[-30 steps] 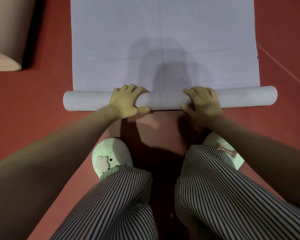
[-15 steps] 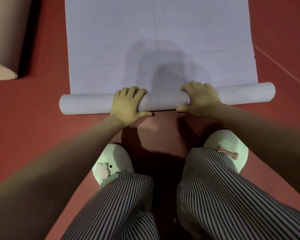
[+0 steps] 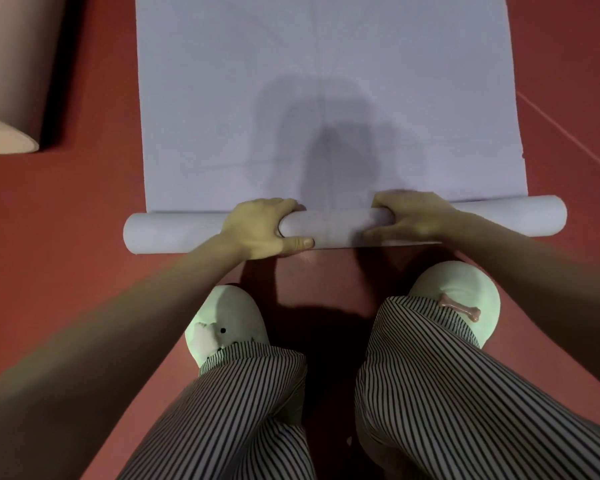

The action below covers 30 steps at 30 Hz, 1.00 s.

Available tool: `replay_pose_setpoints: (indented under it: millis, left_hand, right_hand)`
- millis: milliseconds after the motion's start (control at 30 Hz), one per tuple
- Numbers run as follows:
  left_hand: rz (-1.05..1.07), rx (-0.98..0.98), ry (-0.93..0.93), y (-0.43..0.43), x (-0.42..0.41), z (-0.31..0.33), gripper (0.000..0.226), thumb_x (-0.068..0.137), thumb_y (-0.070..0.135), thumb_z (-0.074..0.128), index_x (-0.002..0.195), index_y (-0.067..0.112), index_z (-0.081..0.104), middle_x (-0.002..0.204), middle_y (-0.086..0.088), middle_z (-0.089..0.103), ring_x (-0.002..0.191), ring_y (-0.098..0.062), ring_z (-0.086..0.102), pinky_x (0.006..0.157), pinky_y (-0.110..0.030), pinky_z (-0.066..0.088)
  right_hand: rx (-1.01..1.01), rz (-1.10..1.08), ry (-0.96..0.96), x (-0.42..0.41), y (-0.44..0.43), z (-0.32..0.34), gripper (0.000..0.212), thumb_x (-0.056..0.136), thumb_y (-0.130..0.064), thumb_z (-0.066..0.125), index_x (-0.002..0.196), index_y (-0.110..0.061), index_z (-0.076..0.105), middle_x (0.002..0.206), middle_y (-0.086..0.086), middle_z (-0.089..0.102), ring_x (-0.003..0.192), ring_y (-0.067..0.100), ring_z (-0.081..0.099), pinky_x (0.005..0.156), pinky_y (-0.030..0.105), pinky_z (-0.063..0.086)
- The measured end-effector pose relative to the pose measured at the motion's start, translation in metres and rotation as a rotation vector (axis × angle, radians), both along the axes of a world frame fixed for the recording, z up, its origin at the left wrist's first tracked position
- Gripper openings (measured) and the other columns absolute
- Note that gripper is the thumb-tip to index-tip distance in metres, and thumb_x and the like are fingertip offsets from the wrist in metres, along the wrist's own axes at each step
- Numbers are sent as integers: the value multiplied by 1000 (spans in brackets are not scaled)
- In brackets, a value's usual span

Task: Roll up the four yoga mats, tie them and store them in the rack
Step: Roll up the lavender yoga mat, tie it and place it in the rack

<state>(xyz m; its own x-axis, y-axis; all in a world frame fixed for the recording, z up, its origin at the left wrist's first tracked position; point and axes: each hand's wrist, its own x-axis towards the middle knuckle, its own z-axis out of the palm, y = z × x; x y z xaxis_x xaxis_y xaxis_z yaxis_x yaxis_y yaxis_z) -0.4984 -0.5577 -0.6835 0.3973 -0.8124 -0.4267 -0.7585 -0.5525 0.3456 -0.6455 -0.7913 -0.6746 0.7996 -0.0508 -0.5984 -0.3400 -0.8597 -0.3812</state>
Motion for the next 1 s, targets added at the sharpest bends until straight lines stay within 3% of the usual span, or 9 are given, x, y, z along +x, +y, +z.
replay_pose_setpoints:
  millis: [133,267,367,467,567,633,833,933,1000]
  left_hand:
    - [-5,35,43,-2,2,-2,91,58,85,27,131,35,48,126,12,59,116,-17,54,90,-30,37]
    - [31,147,151,-13,15,-1,78,73,78,45,137,34,44,129,6,59,120,-20,52,93,-30,35]
    - [50,217,233,-18,21,-1,75,75,76,51,137,33,44,131,7,57,122,-19,51,95,-28,33]
    - [63,141,132,-10,13,0,86,61,85,36,129,34,50,127,12,59,116,-17,55,96,-31,36]
    - [-60,-234,-105,-1,1,-7,78,70,77,40,123,23,58,121,4,62,109,-21,56,93,-33,33]
    - [-147,-327,-254,-1,-2,-13,77,71,77,47,121,20,59,115,-2,61,103,-24,55,87,-36,36]
    - [-163,-227,-251,-10,-4,-13,80,71,73,40,119,13,62,98,-11,63,78,-35,60,69,-39,45]
    - [-139,-86,-150,-20,6,-3,87,68,78,34,129,19,55,111,-8,60,91,-36,59,78,-38,43]
    - [-116,0,-61,-27,16,1,80,70,77,42,133,27,49,118,-3,57,102,-32,58,84,-36,41]
  right_hand:
    - [-92,24,-294,-14,7,-9,81,72,-75,48,124,-13,51,123,3,57,108,25,55,92,32,29]
    - [-290,134,-633,-16,22,-19,67,76,-66,49,109,-9,54,110,13,61,101,26,50,89,41,29]
    - [-340,131,-560,-9,40,-25,76,60,-72,57,100,-7,56,97,11,63,86,28,60,81,38,37]
    - [-256,16,-450,-2,41,-27,77,38,-60,82,86,-5,59,83,12,59,75,31,60,71,36,45]
    - [-185,-16,-416,5,33,-23,75,46,-54,86,92,-2,57,91,15,57,84,34,56,75,40,41]
    - [-118,-21,-347,13,28,-18,74,56,-53,82,103,-3,54,104,13,54,96,31,50,80,37,34]
    - [16,-98,-228,26,20,-13,61,59,-50,82,97,-16,48,102,1,52,94,21,50,77,32,36]
    - [83,-165,-169,30,16,-7,53,61,-49,82,89,-21,47,95,-5,52,90,18,51,78,33,38]
    - [140,-219,-124,34,11,-3,47,63,-49,81,90,-23,52,95,-7,56,88,16,52,79,32,39]
